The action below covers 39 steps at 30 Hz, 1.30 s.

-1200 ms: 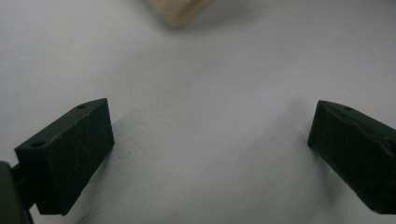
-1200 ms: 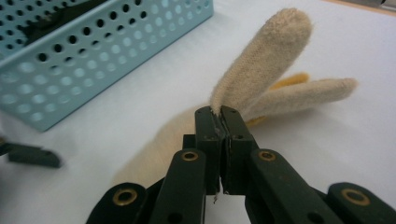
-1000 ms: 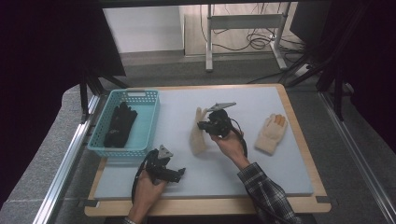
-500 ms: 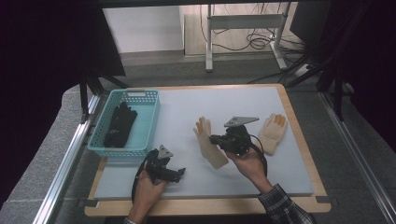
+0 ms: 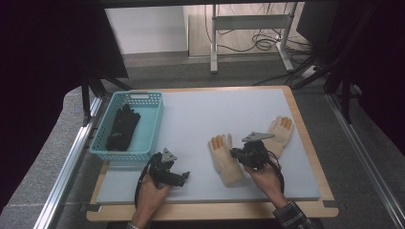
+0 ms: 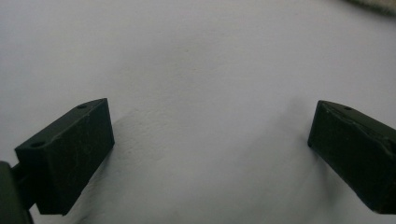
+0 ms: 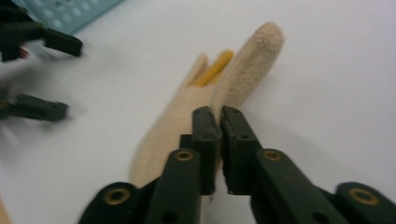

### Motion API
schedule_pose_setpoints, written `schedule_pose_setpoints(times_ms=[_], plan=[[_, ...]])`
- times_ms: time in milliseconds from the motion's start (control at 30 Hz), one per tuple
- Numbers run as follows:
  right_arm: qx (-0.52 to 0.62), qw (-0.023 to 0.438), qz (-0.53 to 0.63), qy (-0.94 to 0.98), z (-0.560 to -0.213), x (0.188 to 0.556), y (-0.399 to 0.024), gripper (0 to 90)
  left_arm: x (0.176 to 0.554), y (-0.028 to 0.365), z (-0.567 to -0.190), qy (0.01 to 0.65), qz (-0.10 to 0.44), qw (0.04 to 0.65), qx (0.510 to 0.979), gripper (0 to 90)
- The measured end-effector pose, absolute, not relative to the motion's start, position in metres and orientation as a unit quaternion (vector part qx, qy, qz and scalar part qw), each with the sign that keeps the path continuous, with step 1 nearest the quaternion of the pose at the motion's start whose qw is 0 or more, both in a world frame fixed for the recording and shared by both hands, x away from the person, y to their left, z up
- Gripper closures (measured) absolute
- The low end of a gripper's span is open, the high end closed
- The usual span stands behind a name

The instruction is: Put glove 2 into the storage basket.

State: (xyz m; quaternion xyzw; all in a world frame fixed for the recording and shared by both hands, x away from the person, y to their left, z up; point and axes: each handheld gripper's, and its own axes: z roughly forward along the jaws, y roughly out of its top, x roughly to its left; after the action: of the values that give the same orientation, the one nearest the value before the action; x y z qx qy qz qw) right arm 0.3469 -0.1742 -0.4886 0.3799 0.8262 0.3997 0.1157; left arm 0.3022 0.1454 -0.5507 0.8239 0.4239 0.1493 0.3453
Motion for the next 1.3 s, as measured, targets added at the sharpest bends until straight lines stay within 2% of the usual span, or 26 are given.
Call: schedule_pose_setpoints(times_ms=[33,100,167,267,367,700,933,1300], plan=[[0.379,0.126,0.395,0.827,-0.49,0.347,-0.177,64.4,0.302,0.145,-0.551,0.424,0.15,0.345,0.824,0.5],[0.38,0.147,0.395,0.823,-0.49,0.344,-0.186,61.5,0.302,0.145,-0.551,0.425,0.15,0.346,0.823,0.6],[0.384,0.15,0.399,0.819,-0.49,0.341,-0.198,62.7,0.302,0.145,-0.551,0.424,0.149,0.345,0.824,0.6],[0.386,0.149,0.386,0.824,-0.498,0.333,-0.212,71.4,0.302,0.146,-0.551,0.423,0.149,0.345,0.824,0.6],[0.382,0.14,0.37,0.835,-0.512,0.324,-0.219,75.4,0.302,0.146,-0.551,0.424,0.15,0.345,0.824,0.5],[0.352,0.11,0.383,0.847,-0.528,0.307,-0.202,76.3,0.302,0.145,-0.551,0.424,0.15,0.345,0.824,0.6],[0.358,0.121,0.386,0.841,-0.526,0.309,-0.205,66.6,0.302,0.145,-0.551,0.424,0.15,0.345,0.824,0.6],[0.416,0.162,0.394,0.803,-0.503,0.33,-0.261,51.5,0.302,0.145,-0.551,0.424,0.15,0.345,0.824,0.6]])
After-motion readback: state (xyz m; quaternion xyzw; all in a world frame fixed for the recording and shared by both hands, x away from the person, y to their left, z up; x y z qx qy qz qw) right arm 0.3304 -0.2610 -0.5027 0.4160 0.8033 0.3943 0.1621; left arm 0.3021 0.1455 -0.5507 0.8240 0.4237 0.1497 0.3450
